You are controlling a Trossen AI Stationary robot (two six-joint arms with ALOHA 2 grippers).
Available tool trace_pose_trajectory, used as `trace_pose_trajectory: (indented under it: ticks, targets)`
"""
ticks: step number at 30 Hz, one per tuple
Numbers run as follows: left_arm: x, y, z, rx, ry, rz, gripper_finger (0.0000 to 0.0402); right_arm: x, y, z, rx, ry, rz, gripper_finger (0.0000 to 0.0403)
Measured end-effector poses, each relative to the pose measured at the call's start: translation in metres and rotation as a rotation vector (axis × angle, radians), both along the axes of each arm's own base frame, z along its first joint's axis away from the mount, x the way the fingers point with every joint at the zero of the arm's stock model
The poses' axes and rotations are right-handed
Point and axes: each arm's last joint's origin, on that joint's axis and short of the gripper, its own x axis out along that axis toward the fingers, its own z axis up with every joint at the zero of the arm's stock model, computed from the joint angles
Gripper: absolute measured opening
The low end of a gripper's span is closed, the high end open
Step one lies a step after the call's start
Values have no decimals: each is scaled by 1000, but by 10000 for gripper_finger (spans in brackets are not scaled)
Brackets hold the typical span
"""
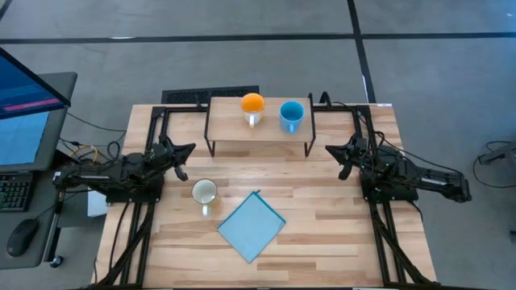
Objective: Stack small to large cups/mugs on shelf
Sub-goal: Put the light yellow mug on the shelf
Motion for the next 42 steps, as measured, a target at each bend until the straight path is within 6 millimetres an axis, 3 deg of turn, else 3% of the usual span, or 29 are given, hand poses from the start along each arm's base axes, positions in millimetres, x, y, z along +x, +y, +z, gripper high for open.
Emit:
trace_pose_trajectory:
  ticks: [8, 12, 16, 23, 32, 37, 42]
  targets:
    - [0, 0, 1, -33, -22, -5, 0, 0, 0, 0, -1, 1, 0, 27]
    - [0, -2, 7, -128, -101, -117, 0, 0, 0, 0, -1, 1, 0, 24]
    - [-4, -5, 34, -95, -107, -230, 0, 0, 0, 0, -1, 1, 0, 22]
    - [-13, -7, 76, -137, 159, -270, 0, 0, 0, 0, -1, 1, 0, 22]
    - [-34, -8, 121, -117, 140, -298, 0, 0, 0, 0, -1, 1, 0, 22]
    - [-38, -10, 124, -120, 165, -372, 15, 0, 0, 0, 0, 1, 0, 21]
    - [-35, -11, 116, -165, 205, -401, 61, 0, 0, 0, 0, 1, 0, 21]
